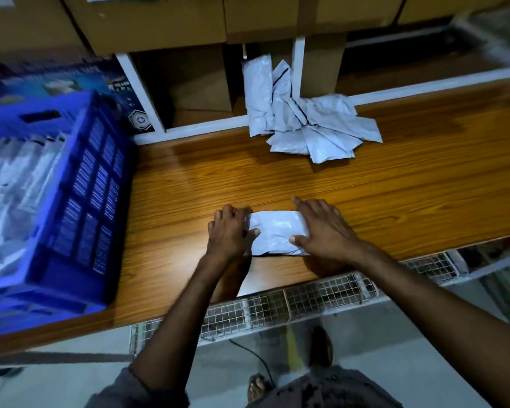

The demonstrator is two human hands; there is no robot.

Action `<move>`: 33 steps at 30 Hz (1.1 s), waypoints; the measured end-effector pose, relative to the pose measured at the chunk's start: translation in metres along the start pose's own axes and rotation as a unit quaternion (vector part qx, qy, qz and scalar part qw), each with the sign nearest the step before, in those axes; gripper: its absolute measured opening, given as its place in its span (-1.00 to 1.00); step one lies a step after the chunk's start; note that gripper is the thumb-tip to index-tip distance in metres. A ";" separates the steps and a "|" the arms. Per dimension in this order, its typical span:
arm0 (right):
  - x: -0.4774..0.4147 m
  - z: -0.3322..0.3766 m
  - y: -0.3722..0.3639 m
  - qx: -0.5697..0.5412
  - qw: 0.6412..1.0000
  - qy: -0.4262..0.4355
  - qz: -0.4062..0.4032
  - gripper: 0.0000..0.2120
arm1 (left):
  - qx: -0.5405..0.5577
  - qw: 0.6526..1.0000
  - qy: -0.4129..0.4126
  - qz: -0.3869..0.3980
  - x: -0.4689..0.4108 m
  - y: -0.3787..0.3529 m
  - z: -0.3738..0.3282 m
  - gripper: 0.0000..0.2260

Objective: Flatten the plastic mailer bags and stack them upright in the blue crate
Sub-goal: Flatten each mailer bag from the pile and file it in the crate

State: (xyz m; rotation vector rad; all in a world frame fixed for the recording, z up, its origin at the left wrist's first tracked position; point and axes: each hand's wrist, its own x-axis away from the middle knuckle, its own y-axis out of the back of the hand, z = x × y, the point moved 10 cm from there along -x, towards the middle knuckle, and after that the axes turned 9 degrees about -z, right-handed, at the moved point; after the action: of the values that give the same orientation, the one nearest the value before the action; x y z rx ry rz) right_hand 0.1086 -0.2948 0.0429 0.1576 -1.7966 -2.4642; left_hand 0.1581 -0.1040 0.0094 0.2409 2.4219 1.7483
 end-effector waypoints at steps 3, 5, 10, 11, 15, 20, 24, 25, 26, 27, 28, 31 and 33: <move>-0.001 0.011 0.015 0.019 0.998 0.052 -0.001 -0.23 | 0.042 0.999 -0.010 -0.007 0.010 0.015 0.002 -0.56; 0.001 0.024 0.031 0.002 0.996 0.080 -0.025 -0.34 | 0.109 0.993 -0.019 -0.046 0.019 0.039 0.000 -0.66; 0.014 0.045 0.073 0.015 0.976 0.134 -0.173 -0.41 | 0.117 0.956 -0.057 -0.261 0.053 0.119 -0.005 -0.68; 0.021 0.051 0.078 0.038 0.964 0.145 -0.219 -0.40 | 0.099 0.948 -0.068 -0.294 0.063 0.127 -0.007 -0.70; 0.047 0.059 0.035 0.103 0.954 0.206 -0.192 -0.52 | 0.015 0.977 -0.073 -0.199 0.078 0.084 0.008 -0.75; 0.044 0.031 0.005 -0.016 0.986 0.085 -0.144 -0.62 | 0.007 0.996 -0.015 -0.092 0.078 0.049 0.019 -0.62; 0.003 0.044 -0.004 -0.012 0.994 0.043 -0.099 -0.57 | 0.052 0.992 -0.028 -0.114 0.064 0.056 -0.022 -0.54; -0.005 0.048 -0.016 -0.002 0.997 0.043 -0.063 -0.54 | 0.078 0.991 -0.011 -0.109 0.057 0.051 -0.030 -0.52; -0.009 0.050 -0.030 0.008 0.999 0.042 -0.031 -0.52 | 0.091 0.991 -0.004 -0.093 0.051 0.041 -0.036 -0.50; -0.007 0.050 -0.041 0.014 0.999 0.037 -0.009 -0.50 | 0.084 0.993 -0.015 -0.078 0.047 0.028 -0.042 -0.49; -0.002 0.047 -0.049 0.016 0.999 0.032 0.001 -0.48 | 0.064 0.995 -0.040 -0.066 0.047 0.013 -0.045 -0.48; 0.015 0.032 -0.061 0.013 1.000 0.025 0.008 -0.40 | 0.029 0.996 -0.066 -0.061 0.056 -0.026 -0.034 -0.51; 0.007 0.024 -0.060 0.003 1.000 0.017 -0.001 -0.37 | -0.012 0.995 -0.065 -0.070 0.051 -0.033 -0.031 -0.50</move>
State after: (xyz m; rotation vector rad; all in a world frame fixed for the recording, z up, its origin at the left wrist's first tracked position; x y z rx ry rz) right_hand 0.0978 -0.2545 -0.0073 0.2003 -1.7908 -2.4416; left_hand 0.1005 -0.1316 -0.0133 0.1704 2.2675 1.6471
